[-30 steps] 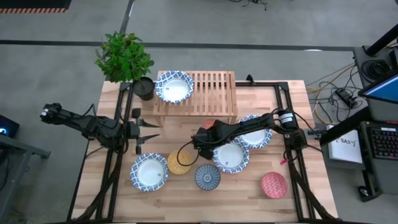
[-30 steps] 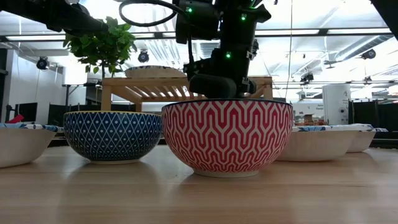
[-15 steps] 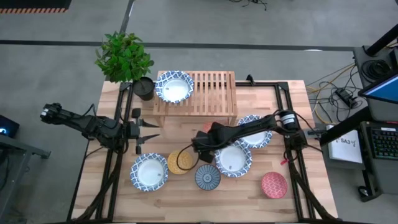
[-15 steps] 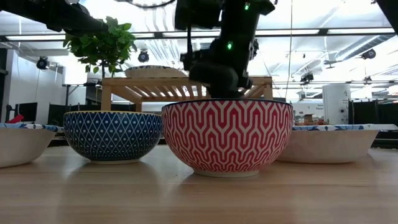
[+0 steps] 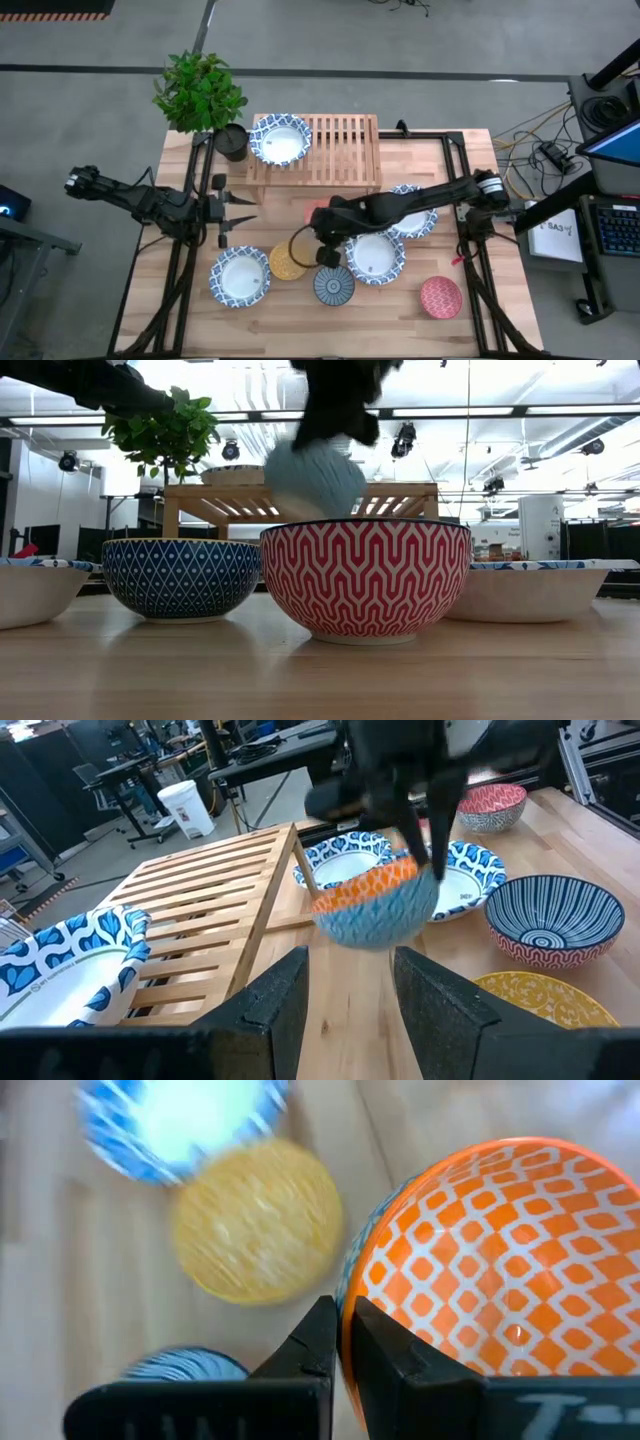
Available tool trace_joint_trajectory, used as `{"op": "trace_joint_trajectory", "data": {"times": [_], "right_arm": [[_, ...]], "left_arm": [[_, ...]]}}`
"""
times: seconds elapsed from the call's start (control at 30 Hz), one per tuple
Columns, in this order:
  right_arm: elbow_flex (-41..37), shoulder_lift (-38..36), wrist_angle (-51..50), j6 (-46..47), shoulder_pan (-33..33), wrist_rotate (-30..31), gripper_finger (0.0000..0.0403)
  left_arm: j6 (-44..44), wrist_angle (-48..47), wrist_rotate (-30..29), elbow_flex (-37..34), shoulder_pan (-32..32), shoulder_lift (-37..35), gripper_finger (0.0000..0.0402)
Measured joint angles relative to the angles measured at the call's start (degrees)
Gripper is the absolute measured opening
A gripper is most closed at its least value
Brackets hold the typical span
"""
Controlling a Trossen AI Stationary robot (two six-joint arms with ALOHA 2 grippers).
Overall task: Place and stack bowls onto a shelf
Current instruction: Put the orange patterned bowl on the shelf
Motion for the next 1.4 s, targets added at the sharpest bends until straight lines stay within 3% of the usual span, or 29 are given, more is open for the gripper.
{"op": "trace_joint_trajectory", "data": {"times": [0.2,0.4,0.5,1.0,1.4], "right_arm": [[0.07,-5.67,5.02,-8.32,-0.09,1.89,0.0013],[0.07,-10.61,1.62,-12.91,-0.72,16.68,0.0013],[0.10,-12.01,-0.72,-15.47,-2.82,21.02,0.0012],[0.09,-11.99,-5.92,-23.84,-20.56,14.16,0.0012],[0.09,-10.91,-7.35,-25.85,-22.38,12.32,0.0012]], "left_arm": [[0.00,-0.04,0.00,0.00,-0.01,0.02,0.0133],[0.00,-0.05,0.00,0.00,-0.01,0.02,0.0132],[0.00,-0.07,0.00,0.00,-0.01,0.02,0.0133],[-0.02,-0.09,0.00,0.00,-0.05,0.02,0.0133],[-0.02,-0.09,0.00,0.00,-0.01,0.02,0.0132]]}}
